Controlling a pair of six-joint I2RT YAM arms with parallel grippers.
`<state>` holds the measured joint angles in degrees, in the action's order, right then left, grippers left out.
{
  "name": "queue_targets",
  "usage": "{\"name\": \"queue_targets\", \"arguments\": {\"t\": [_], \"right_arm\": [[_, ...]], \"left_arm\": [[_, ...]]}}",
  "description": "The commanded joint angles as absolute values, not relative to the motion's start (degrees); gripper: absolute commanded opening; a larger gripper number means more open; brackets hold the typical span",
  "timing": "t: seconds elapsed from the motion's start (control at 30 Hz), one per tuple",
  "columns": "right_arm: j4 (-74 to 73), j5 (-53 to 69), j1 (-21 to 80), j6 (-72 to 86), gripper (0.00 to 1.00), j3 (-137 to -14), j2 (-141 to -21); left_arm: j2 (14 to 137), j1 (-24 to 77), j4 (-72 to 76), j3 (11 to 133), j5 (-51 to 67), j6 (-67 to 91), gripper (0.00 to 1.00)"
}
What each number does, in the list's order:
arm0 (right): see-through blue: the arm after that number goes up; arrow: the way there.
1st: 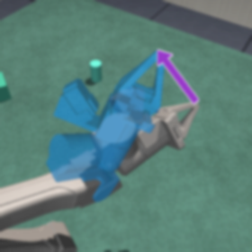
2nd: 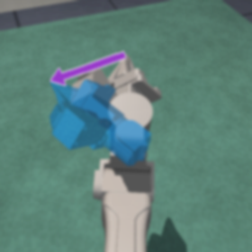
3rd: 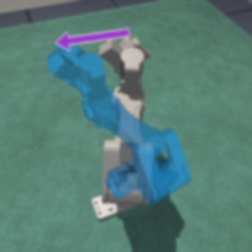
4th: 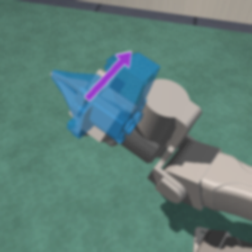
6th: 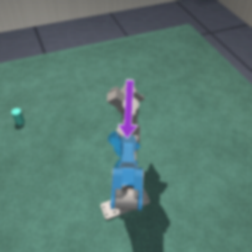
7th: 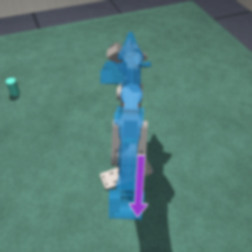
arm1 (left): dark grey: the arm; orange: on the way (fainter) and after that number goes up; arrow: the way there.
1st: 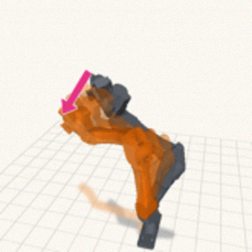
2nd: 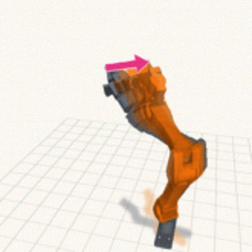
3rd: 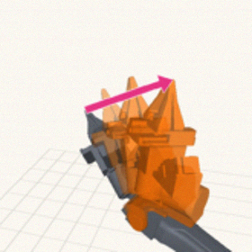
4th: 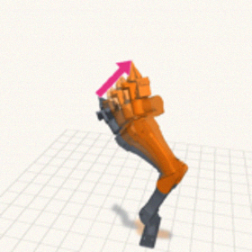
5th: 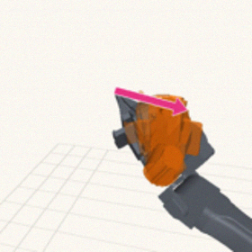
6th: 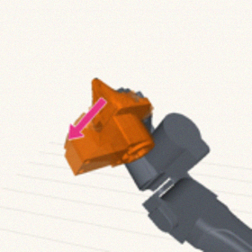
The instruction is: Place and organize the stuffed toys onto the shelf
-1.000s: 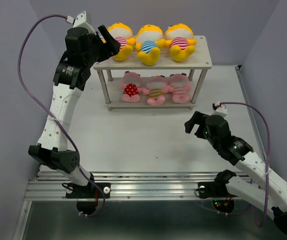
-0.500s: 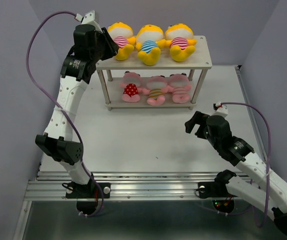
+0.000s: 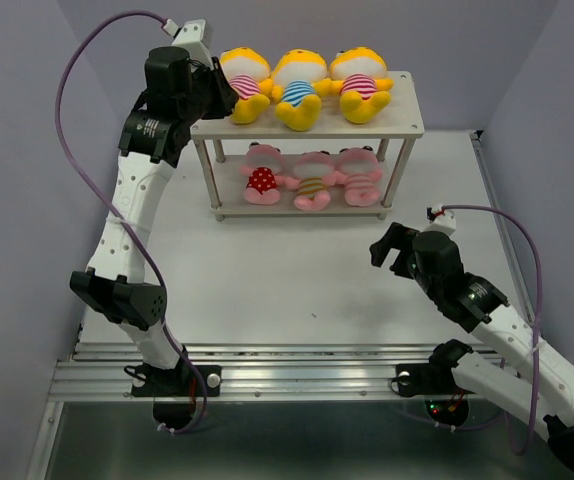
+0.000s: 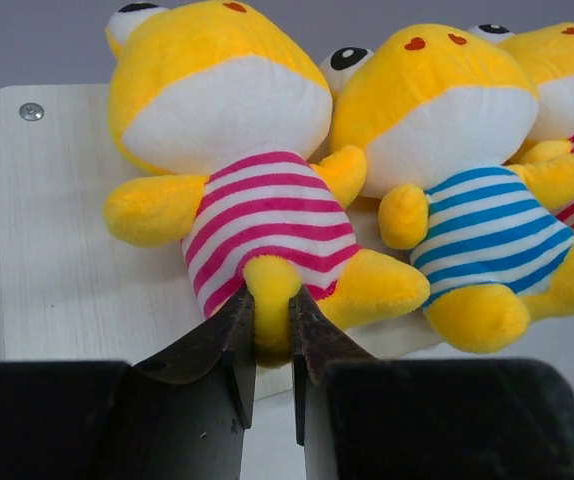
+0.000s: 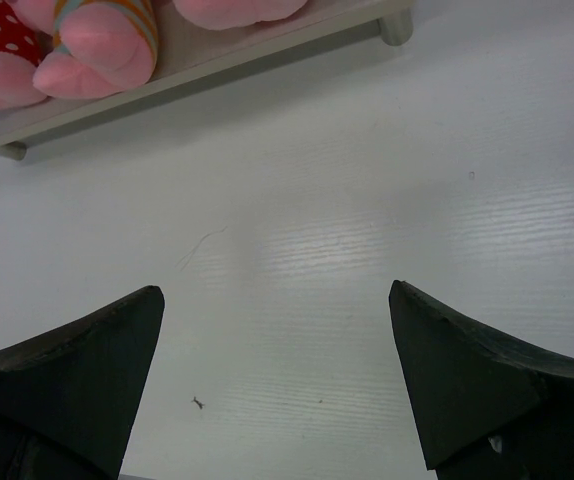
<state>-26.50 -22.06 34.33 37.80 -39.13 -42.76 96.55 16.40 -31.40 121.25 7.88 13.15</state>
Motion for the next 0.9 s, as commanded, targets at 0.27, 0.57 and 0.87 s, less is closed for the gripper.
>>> {"name": "queue_targets", "arguments": {"t": [0.27,0.57,0.87], "right_arm": [[-24.08,-22.41,34.45,38.67,1.0,-39.55,-42.1],[-23.2,-21.88,34.45,38.76,1.0,-40.17,-42.19],[-23.03,-21.53,34.45,38.76,1.0,-39.99,-42.19]], "left_arm": [[93.17,16.44,-33.4,123.84,12.56,6.33,0.17],[93.07,16.26,-33.04,122.96,13.28,6.33,0.4],[93.34,16.26,-33.57,125.51,11.69,6.86,0.57]]}}
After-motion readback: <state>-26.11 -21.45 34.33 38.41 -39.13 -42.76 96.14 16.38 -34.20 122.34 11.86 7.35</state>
